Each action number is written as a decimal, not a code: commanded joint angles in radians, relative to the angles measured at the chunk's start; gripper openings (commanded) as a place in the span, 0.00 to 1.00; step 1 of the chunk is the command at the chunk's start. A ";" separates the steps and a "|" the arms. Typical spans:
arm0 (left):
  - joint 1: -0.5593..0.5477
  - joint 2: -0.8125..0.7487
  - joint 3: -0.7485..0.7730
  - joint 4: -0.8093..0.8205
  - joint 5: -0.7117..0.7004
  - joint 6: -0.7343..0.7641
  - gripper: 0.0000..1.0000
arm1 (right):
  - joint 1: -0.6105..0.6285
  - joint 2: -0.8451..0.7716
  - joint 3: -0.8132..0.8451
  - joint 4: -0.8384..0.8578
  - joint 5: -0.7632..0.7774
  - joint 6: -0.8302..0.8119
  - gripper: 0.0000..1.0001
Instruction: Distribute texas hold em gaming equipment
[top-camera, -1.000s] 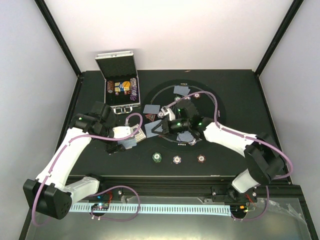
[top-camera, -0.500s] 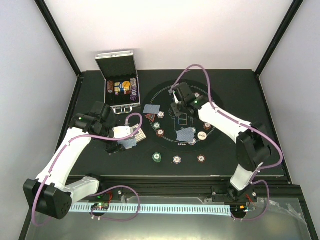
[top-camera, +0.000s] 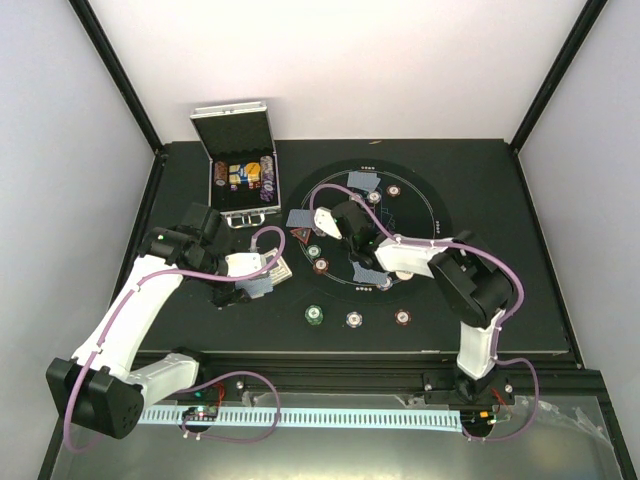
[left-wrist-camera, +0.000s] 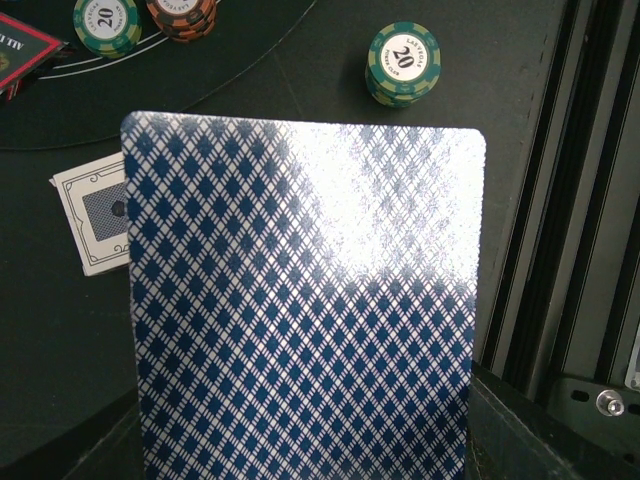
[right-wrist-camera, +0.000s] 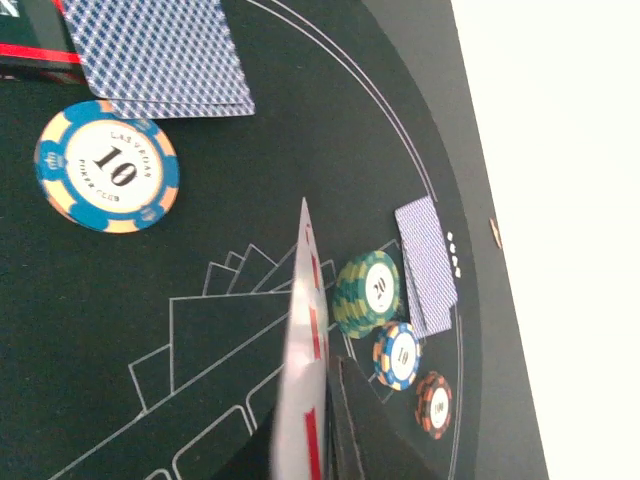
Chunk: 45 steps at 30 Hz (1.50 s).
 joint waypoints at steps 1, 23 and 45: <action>-0.002 -0.025 0.036 -0.024 -0.014 -0.005 0.01 | -0.013 0.029 0.026 0.037 -0.056 -0.115 0.07; -0.002 -0.047 0.028 -0.030 -0.010 -0.007 0.02 | -0.015 -0.099 -0.053 -0.329 -0.229 0.103 0.70; -0.003 -0.052 0.014 -0.021 -0.033 -0.002 0.02 | -0.014 0.089 0.122 -0.377 -0.180 0.179 0.65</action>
